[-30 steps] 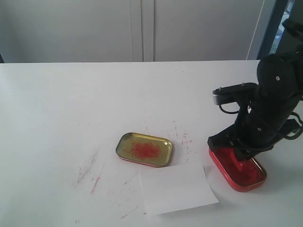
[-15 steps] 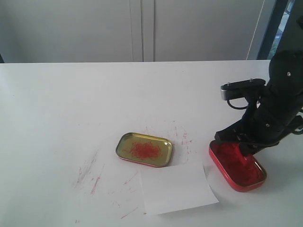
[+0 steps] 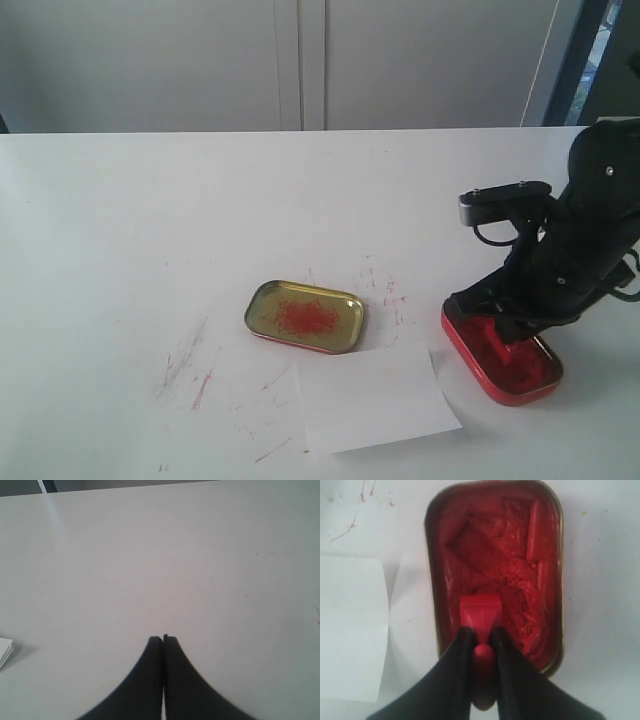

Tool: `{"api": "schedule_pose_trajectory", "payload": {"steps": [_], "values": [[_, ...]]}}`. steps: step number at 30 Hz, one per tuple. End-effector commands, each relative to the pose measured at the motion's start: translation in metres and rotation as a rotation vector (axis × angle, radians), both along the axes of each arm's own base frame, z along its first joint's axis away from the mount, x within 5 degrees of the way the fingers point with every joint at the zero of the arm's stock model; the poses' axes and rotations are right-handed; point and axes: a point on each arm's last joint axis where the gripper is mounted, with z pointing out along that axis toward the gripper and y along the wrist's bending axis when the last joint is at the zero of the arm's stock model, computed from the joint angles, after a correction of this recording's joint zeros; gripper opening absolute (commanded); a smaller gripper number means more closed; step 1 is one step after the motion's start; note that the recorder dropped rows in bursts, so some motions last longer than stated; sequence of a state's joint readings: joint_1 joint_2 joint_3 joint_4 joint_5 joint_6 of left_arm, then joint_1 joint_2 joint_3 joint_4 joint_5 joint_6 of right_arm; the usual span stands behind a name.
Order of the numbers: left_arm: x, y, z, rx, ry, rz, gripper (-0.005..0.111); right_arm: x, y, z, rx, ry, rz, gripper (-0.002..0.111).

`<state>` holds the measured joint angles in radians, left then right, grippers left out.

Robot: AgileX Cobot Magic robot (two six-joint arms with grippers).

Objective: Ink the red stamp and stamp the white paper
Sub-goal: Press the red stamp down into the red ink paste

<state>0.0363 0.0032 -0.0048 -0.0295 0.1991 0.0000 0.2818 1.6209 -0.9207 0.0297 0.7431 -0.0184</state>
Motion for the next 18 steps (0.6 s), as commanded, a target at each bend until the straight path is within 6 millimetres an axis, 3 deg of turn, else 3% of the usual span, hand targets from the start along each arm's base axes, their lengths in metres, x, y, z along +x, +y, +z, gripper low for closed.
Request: {"api": "schedule_pose_trajectory", "payload": {"steps": [1,18], "values": [[0.000,0.000,-0.002,-0.001,0.004,-0.001,0.000,0.001,-0.003,-0.001,-0.022,-0.009,0.008,0.000],[0.000,0.000,-0.002,-0.001,0.004,-0.001,0.000,0.003,-0.003,-0.014,-0.033,0.040,-0.006,0.000]]}}
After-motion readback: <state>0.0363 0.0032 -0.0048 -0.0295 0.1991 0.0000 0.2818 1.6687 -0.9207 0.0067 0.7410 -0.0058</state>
